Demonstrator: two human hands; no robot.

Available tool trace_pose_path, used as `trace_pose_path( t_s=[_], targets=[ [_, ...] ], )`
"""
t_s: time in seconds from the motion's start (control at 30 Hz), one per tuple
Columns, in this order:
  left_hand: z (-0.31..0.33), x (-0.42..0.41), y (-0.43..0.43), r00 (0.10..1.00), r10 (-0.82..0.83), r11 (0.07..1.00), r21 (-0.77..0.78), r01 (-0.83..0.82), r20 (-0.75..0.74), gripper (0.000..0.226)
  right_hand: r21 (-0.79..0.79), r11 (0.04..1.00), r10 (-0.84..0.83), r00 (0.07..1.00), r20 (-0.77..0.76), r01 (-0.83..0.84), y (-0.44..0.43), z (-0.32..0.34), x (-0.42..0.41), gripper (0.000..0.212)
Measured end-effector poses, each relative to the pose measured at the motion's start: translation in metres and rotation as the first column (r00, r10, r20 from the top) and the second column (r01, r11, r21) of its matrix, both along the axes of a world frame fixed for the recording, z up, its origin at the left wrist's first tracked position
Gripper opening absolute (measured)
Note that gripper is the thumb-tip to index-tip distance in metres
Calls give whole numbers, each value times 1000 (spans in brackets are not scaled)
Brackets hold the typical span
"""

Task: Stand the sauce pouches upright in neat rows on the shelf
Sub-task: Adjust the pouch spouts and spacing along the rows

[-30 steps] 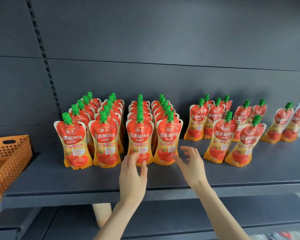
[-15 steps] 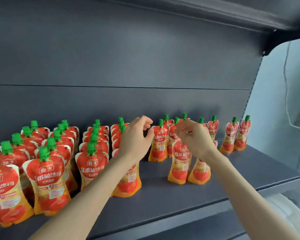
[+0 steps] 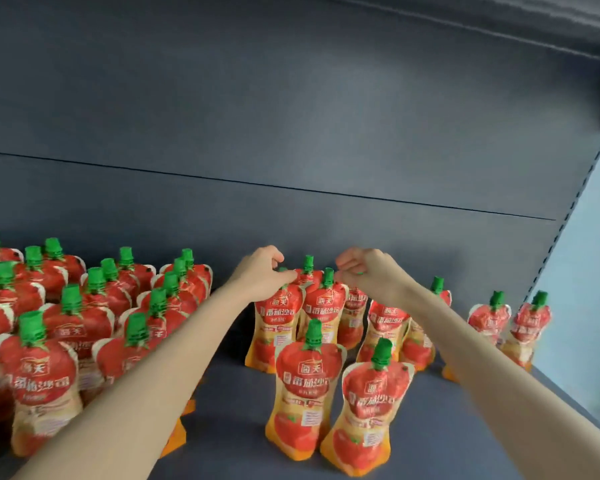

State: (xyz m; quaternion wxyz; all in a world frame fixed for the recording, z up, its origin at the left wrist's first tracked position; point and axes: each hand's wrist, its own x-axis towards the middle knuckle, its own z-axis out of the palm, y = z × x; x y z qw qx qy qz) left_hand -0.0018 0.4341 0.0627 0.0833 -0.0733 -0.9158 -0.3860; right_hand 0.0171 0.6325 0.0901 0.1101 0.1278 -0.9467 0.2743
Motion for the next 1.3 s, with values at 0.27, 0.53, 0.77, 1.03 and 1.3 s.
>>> trace_pose_path(
  t_s=[0.27, 0.53, 0.77, 1.03, 1.3],
  targets=[
    [-33, -9, 13, 994, 100, 955, 277, -109, 47, 33, -50, 987, 160, 982, 98, -156, 2, -27, -46, 39],
    [-38, -17, 11, 994, 110, 953, 286, -102, -12, 24, -107, 975, 202, 979, 40, -197, 4, -45, -54, 26],
    [-34, -23, 0, 981, 192, 959, 215, -184, -14, 24, -118, 967, 228, 974, 8, -225, -8, -46, -61, 26],
    [-15, -25, -8, 976, 217, 976, 4, -217, -11, 22, -142, 946, 292, 956, -16, -291, -21, -47, -66, 18],
    [9, -31, -13, 986, 163, 959, -238, -152, 28, 24, -139, 960, 238, 970, -49, -242, -17, -47, -71, 26]
  ],
)
